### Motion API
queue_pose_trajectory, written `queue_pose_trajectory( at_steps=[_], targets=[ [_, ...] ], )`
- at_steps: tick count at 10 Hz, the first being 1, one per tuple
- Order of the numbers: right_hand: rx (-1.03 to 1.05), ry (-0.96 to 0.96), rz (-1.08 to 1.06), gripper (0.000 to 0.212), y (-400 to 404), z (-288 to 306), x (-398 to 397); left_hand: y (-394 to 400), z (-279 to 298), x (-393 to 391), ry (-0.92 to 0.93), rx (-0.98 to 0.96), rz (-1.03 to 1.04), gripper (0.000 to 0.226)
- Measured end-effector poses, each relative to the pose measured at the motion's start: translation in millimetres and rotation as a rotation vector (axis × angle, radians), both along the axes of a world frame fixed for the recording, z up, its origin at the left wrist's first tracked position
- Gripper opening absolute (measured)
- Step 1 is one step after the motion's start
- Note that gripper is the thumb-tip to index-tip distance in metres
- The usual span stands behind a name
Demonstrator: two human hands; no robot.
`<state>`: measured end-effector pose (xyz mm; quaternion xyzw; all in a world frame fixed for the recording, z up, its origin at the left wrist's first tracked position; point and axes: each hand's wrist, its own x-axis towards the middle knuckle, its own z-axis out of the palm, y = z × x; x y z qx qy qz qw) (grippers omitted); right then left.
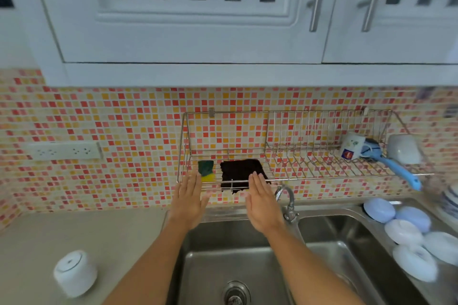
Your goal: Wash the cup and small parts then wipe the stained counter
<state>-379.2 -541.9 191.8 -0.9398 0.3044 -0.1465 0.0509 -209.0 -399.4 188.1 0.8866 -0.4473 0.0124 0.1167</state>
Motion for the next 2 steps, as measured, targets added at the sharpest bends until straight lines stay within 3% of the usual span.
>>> queue_pose_trajectory(
  at_steps=[1, 2],
  targets=[
    [0.051, 0.051, 0.040, 0.054, 27.1, -1.8, -30.4, 38.3, -5.6, -22.9, 0.079, 0.067, -0.022, 0.070],
    [0.047, 0.138, 0.091, 0.052, 57.4, 0.5, -52.5, 74.7, 1.6, -45.5, 0.106, 0.043, -0.032, 0.069]
  ],
)
